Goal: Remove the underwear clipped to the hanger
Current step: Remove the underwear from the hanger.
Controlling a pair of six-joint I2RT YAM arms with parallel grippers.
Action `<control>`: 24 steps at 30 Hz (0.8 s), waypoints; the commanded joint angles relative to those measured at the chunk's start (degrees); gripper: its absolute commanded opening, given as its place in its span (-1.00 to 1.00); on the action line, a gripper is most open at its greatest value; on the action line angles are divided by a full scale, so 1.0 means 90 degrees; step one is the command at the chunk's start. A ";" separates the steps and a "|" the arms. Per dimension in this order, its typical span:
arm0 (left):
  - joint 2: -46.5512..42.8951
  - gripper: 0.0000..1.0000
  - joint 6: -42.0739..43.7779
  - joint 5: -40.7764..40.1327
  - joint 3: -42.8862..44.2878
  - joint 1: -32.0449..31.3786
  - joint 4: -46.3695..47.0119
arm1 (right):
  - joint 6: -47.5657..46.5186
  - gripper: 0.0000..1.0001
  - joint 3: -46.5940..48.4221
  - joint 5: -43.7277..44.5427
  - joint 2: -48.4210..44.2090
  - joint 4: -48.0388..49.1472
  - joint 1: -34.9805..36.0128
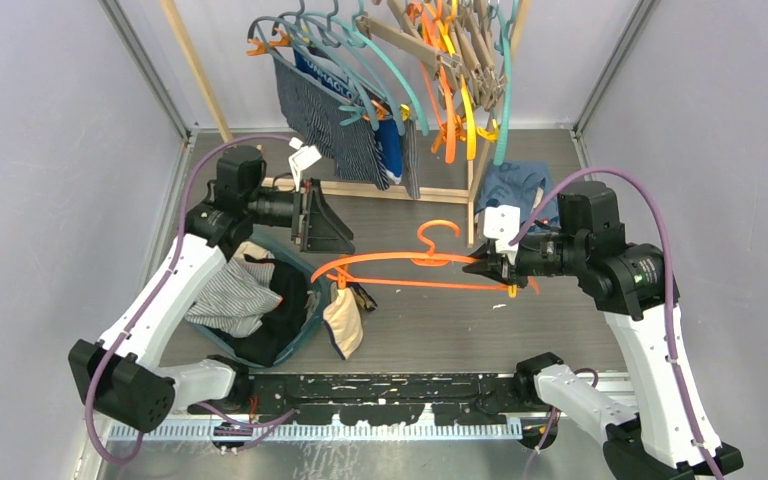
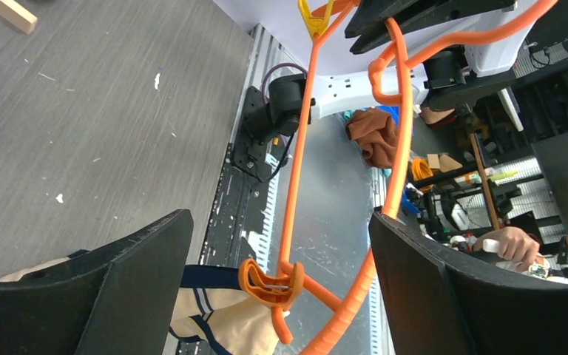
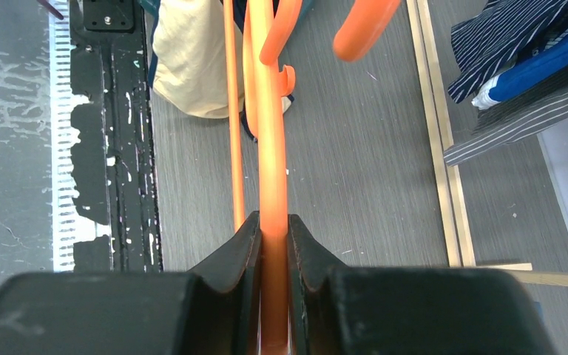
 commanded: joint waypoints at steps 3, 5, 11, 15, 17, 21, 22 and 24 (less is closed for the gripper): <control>0.0190 0.76 -0.0284 0.0344 -0.0123 -0.0038 -0.0048 | 0.0058 -0.99 0.0162 -0.0162 -0.0051 0.0372 -0.0010; 0.0168 0.76 -0.0135 0.0366 -0.0174 -0.0040 -0.0191 | 0.0098 -0.99 0.0156 -0.0105 -0.0056 0.0371 -0.0015; 0.0077 0.65 0.0202 0.0355 -0.0284 -0.0040 -0.0563 | 0.0152 -0.99 0.0013 -0.0046 -0.0203 0.0489 -0.0013; 0.0037 0.54 0.0203 0.0417 -0.0330 -0.0042 -0.0578 | 0.0177 -0.98 -0.0069 0.0011 -0.0252 0.0507 -0.0015; 0.0009 0.51 0.0251 0.0450 -0.0372 -0.0047 -0.0573 | 0.0179 -0.99 -0.0084 0.0080 -0.0260 0.0503 -0.0015; -0.0031 0.40 0.0328 0.0539 -0.0426 -0.0050 -0.0576 | 0.0260 -0.98 -0.0102 0.0057 -0.0281 0.0557 -0.0015; -0.0029 0.39 0.0336 0.0559 -0.0430 -0.0048 -0.0574 | 0.0266 -0.99 -0.0092 0.0068 -0.0279 0.0556 -0.0009; -0.0034 0.39 0.0363 0.0590 -0.0467 -0.0047 -0.0578 | 0.0257 -0.98 -0.0094 0.0099 -0.0276 0.0565 -0.0014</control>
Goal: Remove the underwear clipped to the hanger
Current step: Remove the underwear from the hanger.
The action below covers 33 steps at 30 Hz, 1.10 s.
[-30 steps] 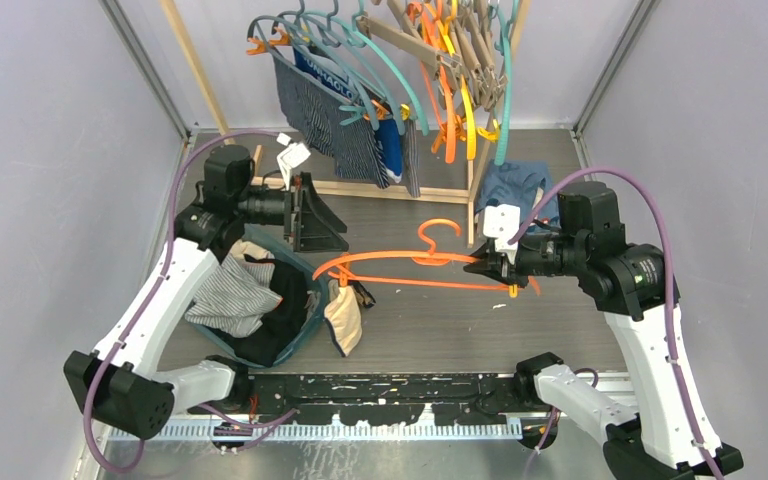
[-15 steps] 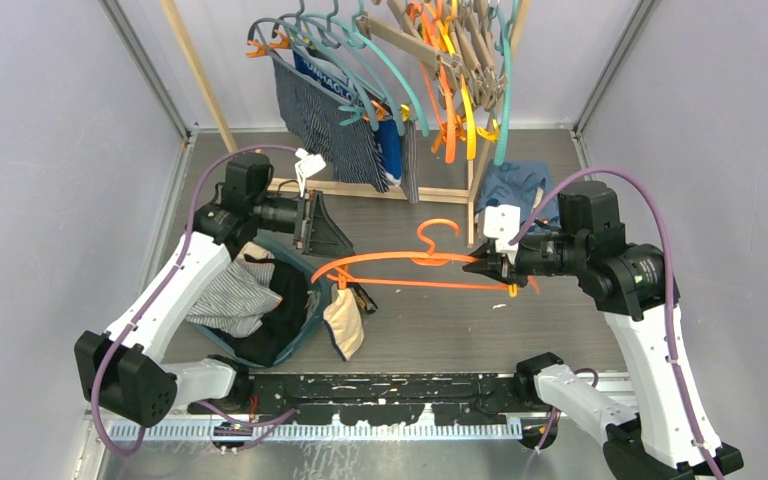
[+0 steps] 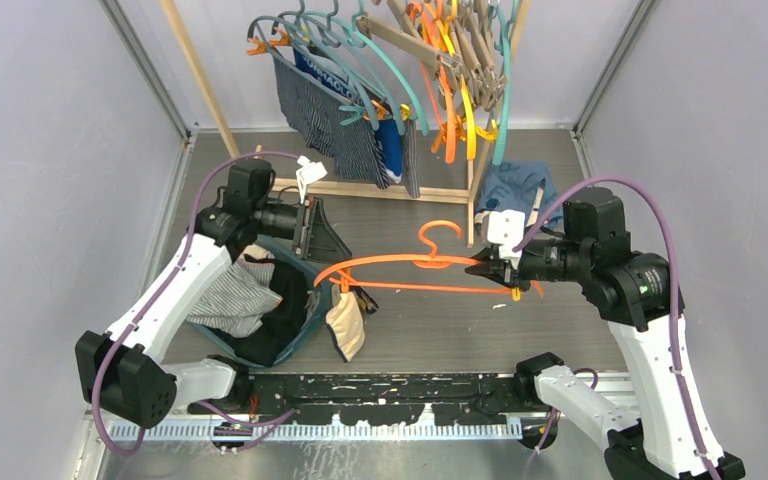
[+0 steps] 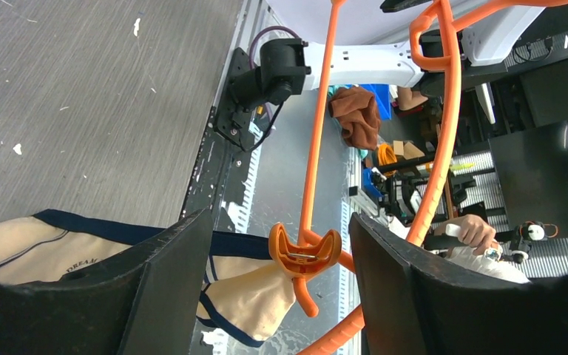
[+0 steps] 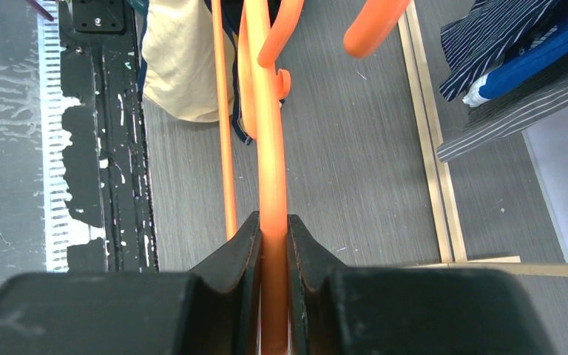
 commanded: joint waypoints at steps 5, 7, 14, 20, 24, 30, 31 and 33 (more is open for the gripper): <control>-0.0220 0.38 0.0253 0.0384 -0.0074 -0.0030 0.0029 | 0.0179 -0.98 -0.0072 -0.0128 -0.0046 0.0497 -0.0015; -0.0221 0.38 0.0311 0.0441 -0.0078 -0.0037 0.0029 | 0.0183 -0.98 -0.0083 -0.0110 -0.0025 0.0506 -0.0015; -0.0210 0.47 0.0472 0.0762 -0.0159 -0.0069 0.0029 | 0.0199 -0.99 -0.0058 -0.0088 -0.0036 0.0542 -0.0012; -0.0179 0.48 0.0826 0.0704 -0.0133 -0.0079 -0.0183 | 0.0151 -0.99 0.0022 -0.0170 -0.0068 0.0574 -0.0010; -0.0111 0.57 0.0897 0.0675 0.0029 -0.0077 -0.0362 | 0.0048 -0.98 0.0002 -0.0217 -0.0084 0.0623 -0.0015; -0.0162 0.58 0.1293 0.0525 0.0419 -0.0071 -0.0871 | 0.0307 -0.98 -0.0316 -0.0043 -0.0276 0.1203 -0.0010; -0.0176 0.60 0.1353 0.0541 0.0472 -0.0067 -0.0958 | 0.0338 -0.98 -0.0375 0.0000 -0.0338 0.1379 -0.0010; -0.0198 0.65 0.1412 0.0573 0.0521 -0.0028 -0.1041 | 0.0333 -0.98 -0.0450 0.0100 -0.0418 0.1538 -0.0015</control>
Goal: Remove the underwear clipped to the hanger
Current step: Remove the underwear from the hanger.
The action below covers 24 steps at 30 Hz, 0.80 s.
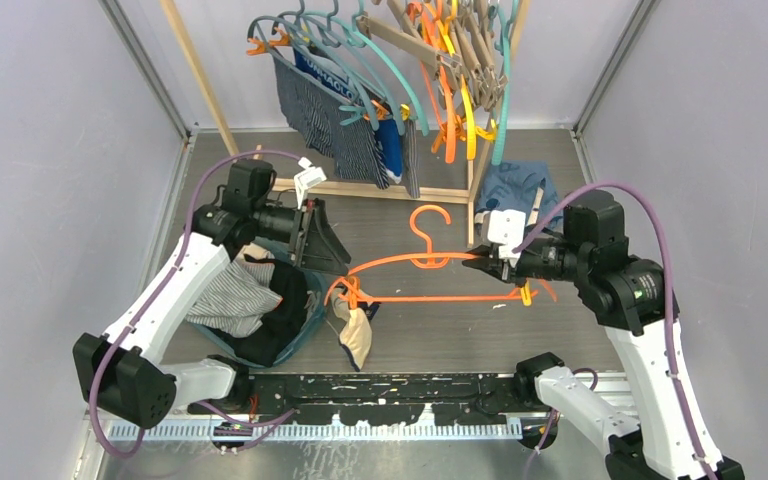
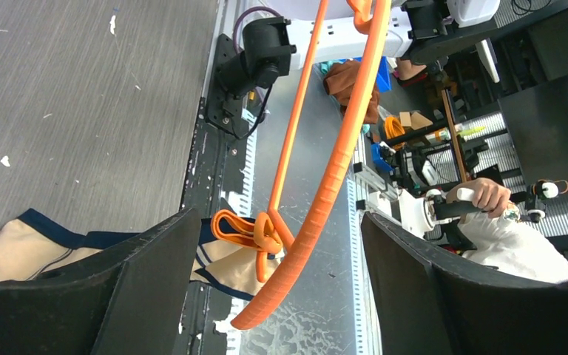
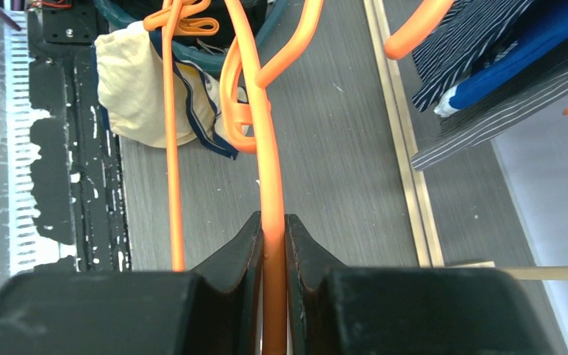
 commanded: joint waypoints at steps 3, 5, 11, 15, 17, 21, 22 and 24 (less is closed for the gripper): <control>-0.0218 0.65 0.0146 -0.0015 0.0405 0.0125 -0.0191 | -0.0497 -0.98 -0.0116 -0.0117 -0.0238 0.0619 -0.0013; -0.0190 0.60 -0.0264 -0.0153 0.0350 0.0189 0.0053 | -0.0866 -0.98 -0.0230 -0.0294 -0.0299 0.0667 -0.0015; -0.0151 0.44 -0.1431 -0.0427 -0.0010 0.0330 0.0737 | -0.1150 -0.98 -0.0295 -0.0544 -0.0271 0.1112 -0.0015; -0.0260 0.43 -0.1996 -0.0472 -0.0324 0.0326 0.1291 | -0.1171 -0.98 -0.0387 -0.0469 -0.0282 0.1591 -0.0021; -0.0289 0.46 -0.2043 -0.0333 -0.0359 0.0331 0.1359 | -0.1135 -0.98 -0.0400 -0.0426 -0.0218 0.1671 -0.0023; -0.0467 0.54 -0.2031 -0.0206 -0.0316 0.0332 0.1701 | -0.1036 -0.98 -0.0534 -0.0636 -0.0062 0.1571 -0.0022; -0.0546 0.55 -0.1976 -0.0296 -0.0292 0.0328 0.1805 | -0.1029 -0.98 -0.0585 -0.0699 -0.0041 0.1476 -0.0022; -0.0702 0.58 -0.1724 -0.0445 -0.0171 0.0333 0.1929 | -0.0978 -0.98 -0.0703 -0.0762 -0.0028 0.1327 -0.0025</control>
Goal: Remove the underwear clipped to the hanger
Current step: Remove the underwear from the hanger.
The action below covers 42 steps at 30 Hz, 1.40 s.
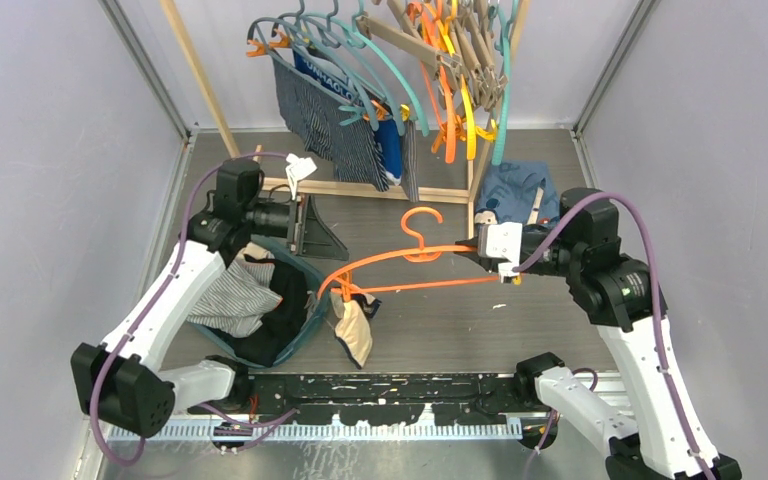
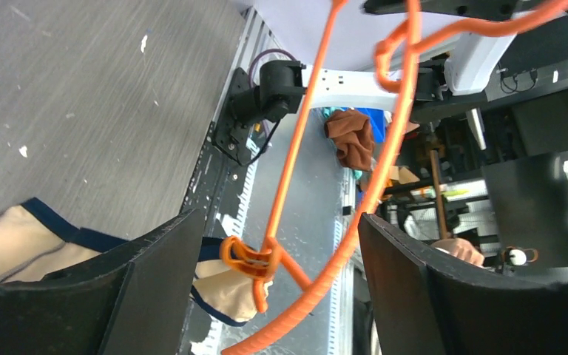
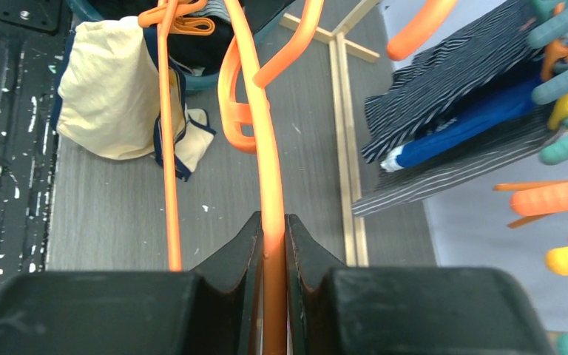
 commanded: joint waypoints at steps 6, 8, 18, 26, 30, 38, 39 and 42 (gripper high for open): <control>-0.0601 0.63 0.0970 -0.0124 0.0647 -0.0155 0.0531 | 0.0292 -0.98 -0.0455 -0.0382 0.0015 0.0067 -0.0025; -0.0532 0.64 0.1565 -0.0192 0.0739 -0.0458 0.0066 | 0.0579 -0.98 -0.0478 -0.0472 0.0038 0.0224 -0.0025; -0.0425 0.27 0.3797 -0.1179 0.1022 -0.1414 -0.1738 | 0.1625 -0.98 -0.0548 -0.0641 0.0087 0.0822 -0.0083; -0.0285 -0.16 0.3995 -0.1051 0.1090 -0.1579 -0.1765 | 0.1888 -0.98 -0.0743 -0.0703 0.0076 0.1086 -0.0191; -0.0228 -0.56 0.4134 -0.1040 0.1143 -0.1606 -0.1786 | 0.2012 -0.98 -0.0840 -0.0827 0.0089 0.1188 -0.0215; -0.0495 -1.00 0.5400 -0.1614 0.1294 -0.1616 -0.2338 | 0.2243 -0.79 -0.1077 -0.0743 -0.0005 0.1199 -0.0264; -0.0534 -1.00 0.5597 -0.1747 0.1318 -0.1615 -0.2389 | 0.2362 -0.63 -0.1090 -0.0708 -0.0012 0.1179 -0.0268; -0.0577 -0.99 0.6279 -0.2077 0.1474 -0.1616 -0.2579 | 0.2606 -0.15 -0.1066 -0.0686 0.0038 0.0980 -0.0298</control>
